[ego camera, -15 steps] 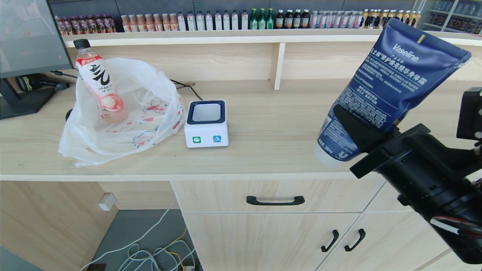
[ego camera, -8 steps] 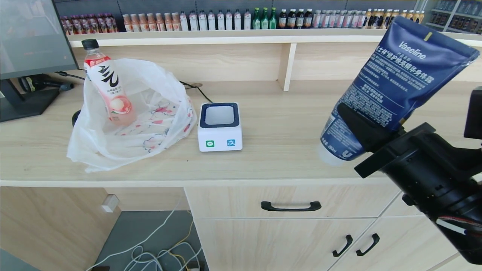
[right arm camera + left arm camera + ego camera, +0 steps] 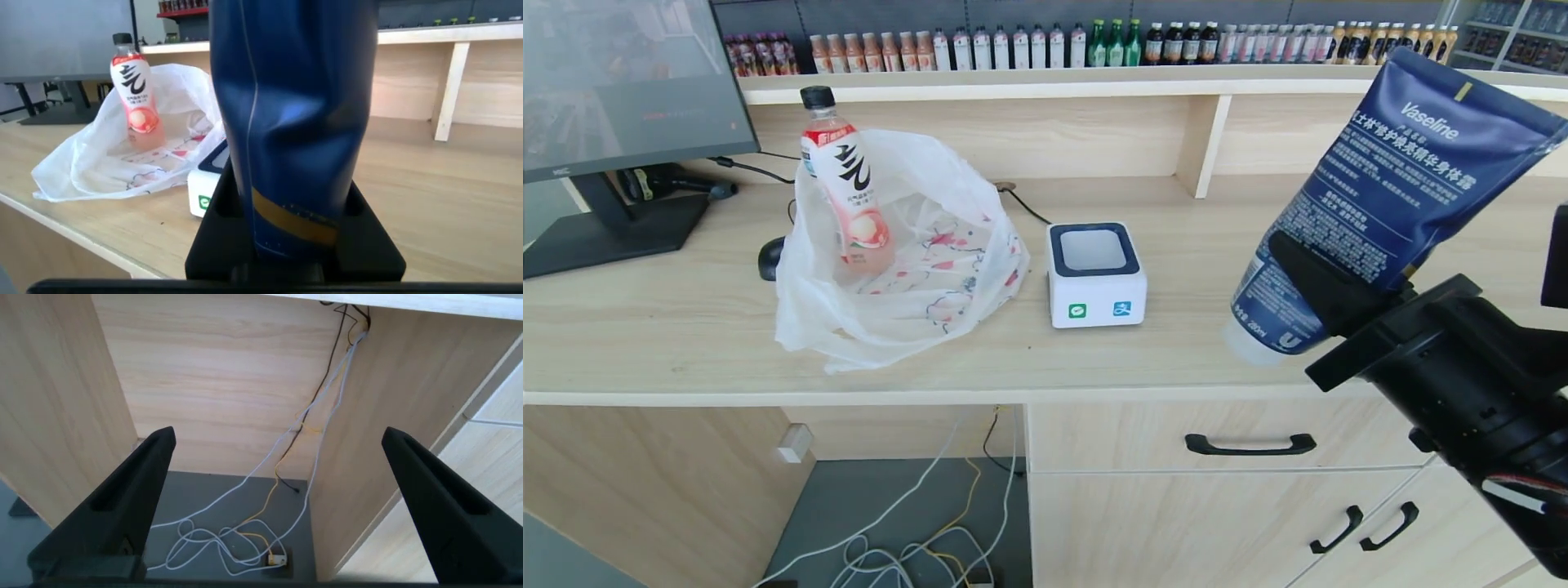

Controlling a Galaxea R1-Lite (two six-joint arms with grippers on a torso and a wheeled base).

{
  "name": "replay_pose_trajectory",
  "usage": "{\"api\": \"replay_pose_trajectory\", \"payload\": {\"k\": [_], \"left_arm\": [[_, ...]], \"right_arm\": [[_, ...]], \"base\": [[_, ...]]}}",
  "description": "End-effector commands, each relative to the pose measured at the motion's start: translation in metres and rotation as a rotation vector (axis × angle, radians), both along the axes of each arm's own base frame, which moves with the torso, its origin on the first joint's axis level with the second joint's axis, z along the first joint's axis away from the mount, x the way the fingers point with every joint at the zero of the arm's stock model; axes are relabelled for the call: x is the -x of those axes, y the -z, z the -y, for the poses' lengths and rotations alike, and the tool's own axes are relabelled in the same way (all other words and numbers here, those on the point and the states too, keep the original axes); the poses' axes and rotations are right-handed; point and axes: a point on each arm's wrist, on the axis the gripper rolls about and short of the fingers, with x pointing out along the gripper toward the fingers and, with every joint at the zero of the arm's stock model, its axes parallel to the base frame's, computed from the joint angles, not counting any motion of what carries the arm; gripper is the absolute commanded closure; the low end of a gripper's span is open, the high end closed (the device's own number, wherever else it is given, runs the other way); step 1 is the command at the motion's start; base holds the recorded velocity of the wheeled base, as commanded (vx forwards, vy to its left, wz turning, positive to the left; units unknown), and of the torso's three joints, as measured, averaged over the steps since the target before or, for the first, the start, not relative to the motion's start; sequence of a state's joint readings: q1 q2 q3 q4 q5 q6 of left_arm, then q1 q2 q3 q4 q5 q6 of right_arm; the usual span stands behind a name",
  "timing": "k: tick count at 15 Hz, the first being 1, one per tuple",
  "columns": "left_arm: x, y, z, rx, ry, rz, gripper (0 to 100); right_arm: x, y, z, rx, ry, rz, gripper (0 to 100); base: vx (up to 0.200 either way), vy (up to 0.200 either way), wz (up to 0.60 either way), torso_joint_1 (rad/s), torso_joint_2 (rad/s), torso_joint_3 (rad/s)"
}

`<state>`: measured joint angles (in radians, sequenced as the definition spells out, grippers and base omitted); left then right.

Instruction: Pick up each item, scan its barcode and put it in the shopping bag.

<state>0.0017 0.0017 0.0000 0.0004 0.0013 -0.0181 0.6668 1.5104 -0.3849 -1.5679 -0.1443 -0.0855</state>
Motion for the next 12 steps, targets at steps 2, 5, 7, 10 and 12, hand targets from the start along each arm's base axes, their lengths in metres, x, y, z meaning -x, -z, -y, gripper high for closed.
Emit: {"api": "replay_pose_trajectory", "payload": {"k": [2, 5, 7, 10, 12], "left_arm": [[0.0000, 0.0000, 0.0000, -0.001, 0.000, 0.001, 0], [0.0000, 0.0000, 0.0000, -0.004, 0.000, 0.001, 0], [0.0000, 0.0000, 0.0000, -0.003, 0.000, 0.001, 0], [0.0000, 0.0000, 0.0000, -0.004, 0.001, 0.001, 0], [0.0000, 0.0000, 0.0000, -0.004, 0.001, 0.001, 0]], "right_arm": [[0.0019, -0.0039, 0.0014, -0.009, 0.001, 0.017, 100], [0.0018, -0.0036, 0.0017, -0.008, 0.002, 0.016, 100], [0.0019, -0.0032, 0.0018, -0.006, 0.003, 0.015, 100], [-0.0006, -0.0076, 0.0028, -0.015, 0.015, 0.031, 100], [-0.0038, -0.0113, 0.0045, -0.010, 0.039, 0.051, 100]], "base": [[0.000, 0.200, 0.00, 0.000, 0.00, 0.002], [0.000, 0.067, 0.00, -0.001, 0.00, 0.001], [0.000, 0.000, 0.00, 0.000, 0.00, 0.000], [0.000, 0.000, 0.00, 0.000, 0.00, 0.000], [0.000, 0.000, 0.00, 0.000, 0.00, 0.000]]}}
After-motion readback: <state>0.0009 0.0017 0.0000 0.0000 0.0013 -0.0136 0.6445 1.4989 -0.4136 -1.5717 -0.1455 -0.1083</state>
